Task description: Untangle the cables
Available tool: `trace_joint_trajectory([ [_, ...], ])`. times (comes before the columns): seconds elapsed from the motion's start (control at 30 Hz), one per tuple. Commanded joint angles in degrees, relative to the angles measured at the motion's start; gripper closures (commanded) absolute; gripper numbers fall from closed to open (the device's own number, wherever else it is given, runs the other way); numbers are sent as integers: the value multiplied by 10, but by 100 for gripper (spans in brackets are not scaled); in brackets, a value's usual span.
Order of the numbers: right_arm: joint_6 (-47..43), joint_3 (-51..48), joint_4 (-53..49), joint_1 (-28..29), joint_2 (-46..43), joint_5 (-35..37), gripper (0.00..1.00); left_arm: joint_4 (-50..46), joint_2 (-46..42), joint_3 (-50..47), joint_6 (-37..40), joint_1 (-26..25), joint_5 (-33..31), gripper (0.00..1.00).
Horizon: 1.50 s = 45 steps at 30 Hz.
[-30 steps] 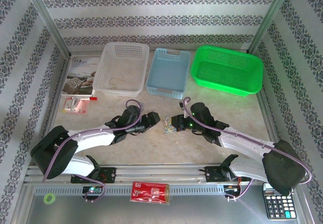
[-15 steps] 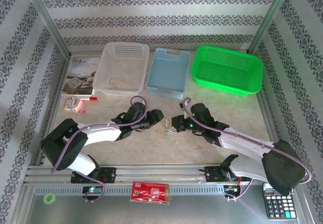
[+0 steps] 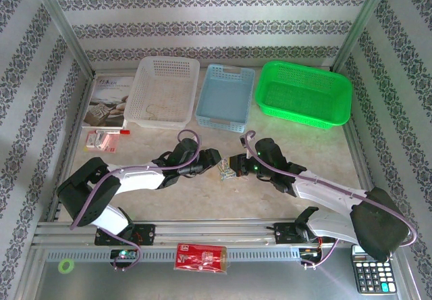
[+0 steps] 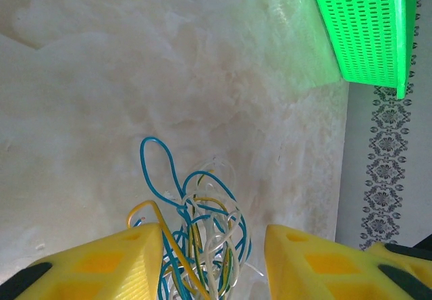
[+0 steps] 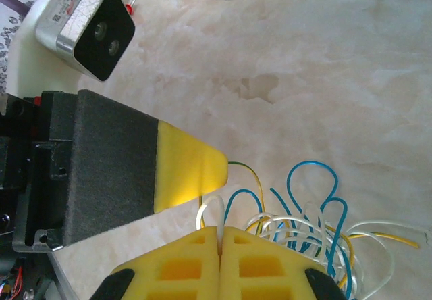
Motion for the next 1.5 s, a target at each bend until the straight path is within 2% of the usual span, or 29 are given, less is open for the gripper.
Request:
trace_joint_trajectory([
  [0.0, 3, -10, 19, 5, -2, 7, 100, 29, 10, -2, -10, -12, -5, 59],
  [0.13, 3, -12, 19, 4, -3, 8, 100, 33, 18, -1, -12, -15, -8, 72],
  [0.3, 6, -24, 21, 5, -1, 16, 100, 8, 12, 17, 12, -15, -21, 100],
  [0.5, 19, -56, 59, 1, 26, 28, 100, -121, -29, 91, 108, -19, -58, 100],
  [0.6, 25, -71, 80, 2, 53, 32, 100, -143, -46, 117, 159, -31, -70, 100],
  [0.77, 33, -78, 113, 3, 101, 39, 100, -109, -71, 122, 228, -51, -80, 100],
  [1.03, 45, -78, 140, 4, 149, 40, 100, 19, -126, 55, 290, -63, -92, 100],
  [1.3, 54, -74, 134, 3, 140, 39, 100, 34, -201, 20, 353, -65, -139, 100],
  [1.37, 55, -71, 129, 4, 135, 36, 95, 10, -219, 27, 371, -64, -156, 100],
  [1.47, 56, -64, 112, 4, 122, 30, 77, -39, -247, 49, 403, -63, -199, 100],
])
